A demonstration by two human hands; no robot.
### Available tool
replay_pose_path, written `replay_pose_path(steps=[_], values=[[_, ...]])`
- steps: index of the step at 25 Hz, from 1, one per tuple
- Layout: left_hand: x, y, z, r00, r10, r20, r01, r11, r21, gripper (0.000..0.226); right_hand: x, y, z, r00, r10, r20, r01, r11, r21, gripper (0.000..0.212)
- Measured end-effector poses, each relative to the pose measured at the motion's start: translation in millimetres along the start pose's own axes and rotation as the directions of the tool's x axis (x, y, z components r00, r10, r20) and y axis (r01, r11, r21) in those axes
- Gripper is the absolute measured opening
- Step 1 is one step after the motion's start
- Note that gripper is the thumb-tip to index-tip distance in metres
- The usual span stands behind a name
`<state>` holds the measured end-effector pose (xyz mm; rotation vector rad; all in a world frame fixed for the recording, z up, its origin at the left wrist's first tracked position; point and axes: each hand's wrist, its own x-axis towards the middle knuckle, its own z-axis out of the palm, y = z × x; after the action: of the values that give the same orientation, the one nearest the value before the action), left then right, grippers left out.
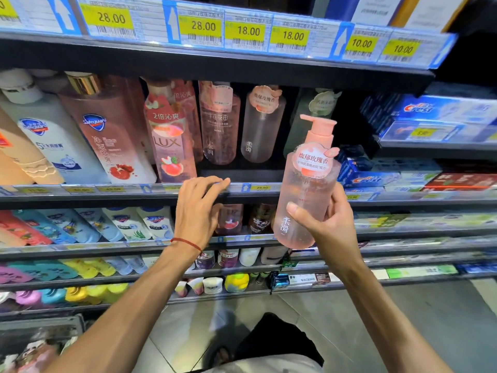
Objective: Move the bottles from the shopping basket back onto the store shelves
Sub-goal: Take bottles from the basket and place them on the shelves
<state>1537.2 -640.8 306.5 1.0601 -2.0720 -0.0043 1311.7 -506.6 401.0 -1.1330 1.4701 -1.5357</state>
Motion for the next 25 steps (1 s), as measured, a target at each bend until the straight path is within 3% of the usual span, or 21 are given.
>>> replay_pose_path(steps=[8, 14, 19, 25], values=[[-4, 0, 3, 0.999, 0.013, -0.038, -0.012, 0.999, 0.031, 0.063, 30, -6, 7, 0.981, -0.1, -0.167, 0.101, 0.995, -0.005, 0.06], [-5, 1, 3, 0.998, -0.003, -0.059, 0.008, 0.997, 0.082, 0.063, 58, -14, 14, 0.931, -0.149, -0.332, 0.166, 0.986, 0.023, 0.076], [-7, 1, 4, 0.998, -0.005, -0.062, 0.01, 0.997, 0.079, 0.063, 74, -4, 18, 0.947, -0.142, -0.288, 0.144, 0.989, -0.014, 0.07], [-7, 1, 4, 0.998, -0.008, -0.055, 0.012, 0.997, 0.073, 0.063, 91, 16, 21, 0.986, -0.114, -0.12, 0.101, 0.989, -0.111, 0.071]])
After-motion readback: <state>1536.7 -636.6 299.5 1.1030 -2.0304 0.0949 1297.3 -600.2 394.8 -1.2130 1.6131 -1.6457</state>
